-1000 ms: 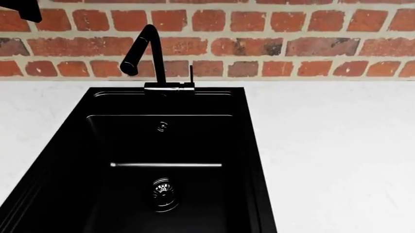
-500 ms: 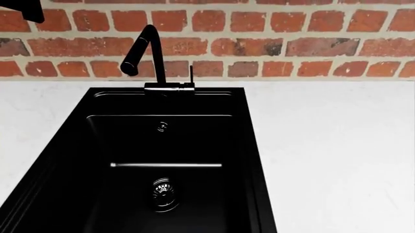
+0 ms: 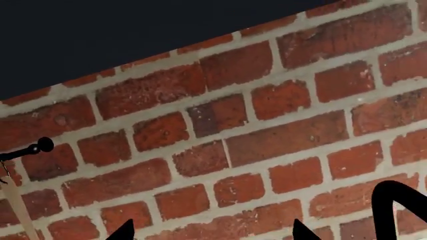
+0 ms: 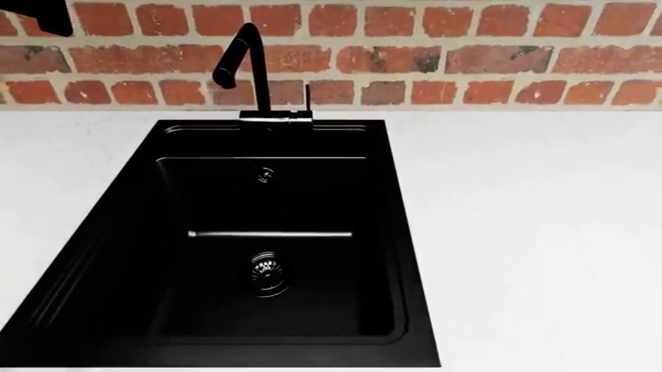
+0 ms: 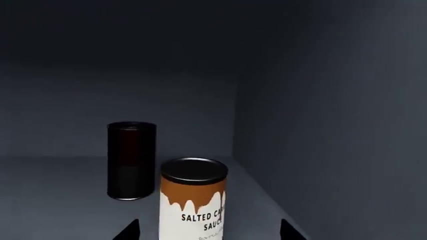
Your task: Pick the cans from the counter and place them in their designated side in the cabinet.
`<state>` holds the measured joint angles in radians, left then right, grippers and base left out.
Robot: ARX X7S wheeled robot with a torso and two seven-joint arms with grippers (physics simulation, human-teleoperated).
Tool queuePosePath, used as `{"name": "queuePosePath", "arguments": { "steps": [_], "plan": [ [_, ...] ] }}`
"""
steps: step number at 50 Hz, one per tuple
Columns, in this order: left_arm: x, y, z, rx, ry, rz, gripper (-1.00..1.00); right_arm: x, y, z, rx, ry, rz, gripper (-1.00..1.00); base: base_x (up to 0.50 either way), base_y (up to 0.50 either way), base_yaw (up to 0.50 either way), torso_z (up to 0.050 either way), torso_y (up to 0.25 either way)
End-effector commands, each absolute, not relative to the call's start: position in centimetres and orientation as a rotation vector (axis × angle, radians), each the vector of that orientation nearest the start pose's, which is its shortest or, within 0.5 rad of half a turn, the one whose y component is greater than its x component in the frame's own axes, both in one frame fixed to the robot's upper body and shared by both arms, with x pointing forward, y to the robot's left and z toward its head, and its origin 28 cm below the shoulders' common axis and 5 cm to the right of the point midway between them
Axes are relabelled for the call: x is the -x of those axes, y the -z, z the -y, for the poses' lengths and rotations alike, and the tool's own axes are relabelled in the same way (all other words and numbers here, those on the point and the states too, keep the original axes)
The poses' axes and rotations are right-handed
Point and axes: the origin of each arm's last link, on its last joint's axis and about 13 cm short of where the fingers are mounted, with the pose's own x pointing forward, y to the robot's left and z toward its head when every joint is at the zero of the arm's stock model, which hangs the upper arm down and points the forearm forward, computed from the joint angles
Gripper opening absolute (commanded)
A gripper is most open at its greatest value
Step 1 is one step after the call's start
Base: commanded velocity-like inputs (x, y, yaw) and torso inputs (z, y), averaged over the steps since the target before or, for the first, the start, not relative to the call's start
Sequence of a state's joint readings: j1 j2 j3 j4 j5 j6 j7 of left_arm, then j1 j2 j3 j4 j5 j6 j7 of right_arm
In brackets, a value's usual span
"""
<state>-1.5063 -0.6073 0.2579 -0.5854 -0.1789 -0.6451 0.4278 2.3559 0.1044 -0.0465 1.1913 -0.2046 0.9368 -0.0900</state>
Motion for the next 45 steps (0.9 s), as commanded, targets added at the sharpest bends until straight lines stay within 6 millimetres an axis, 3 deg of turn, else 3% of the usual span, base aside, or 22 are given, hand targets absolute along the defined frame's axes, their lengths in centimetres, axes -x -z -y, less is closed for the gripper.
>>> {"name": "queuePosePath", "arguments": {
  "steps": [1, 26, 45],
  "plan": [
    [-35.0, -36.5, -39.7, -0.263, 0.011, 0.153, 1.0, -29.6, -56.3, 15.2, 0.109, 0.193, 0.217, 1.0, -0.32, 0.0, 0.0, 0.0, 0.0],
    [-35.3, -35.8, -38.9, -0.256, 0.021, 0.167, 1.0, -30.0, -56.0, 15.9, 0.143, 0.133, 0.194, 1.0, -0.29, 0.0, 0.0, 0.0, 0.0],
    [-35.1, -33.9, -36.4, -0.196, 0.019, 0.265, 1.0, -31.5, -54.8, 16.6, 0.135, 0.013, 0.181, 1.0, -0.15, 0.0, 0.0, 0.0, 0.0]
  ]
}}
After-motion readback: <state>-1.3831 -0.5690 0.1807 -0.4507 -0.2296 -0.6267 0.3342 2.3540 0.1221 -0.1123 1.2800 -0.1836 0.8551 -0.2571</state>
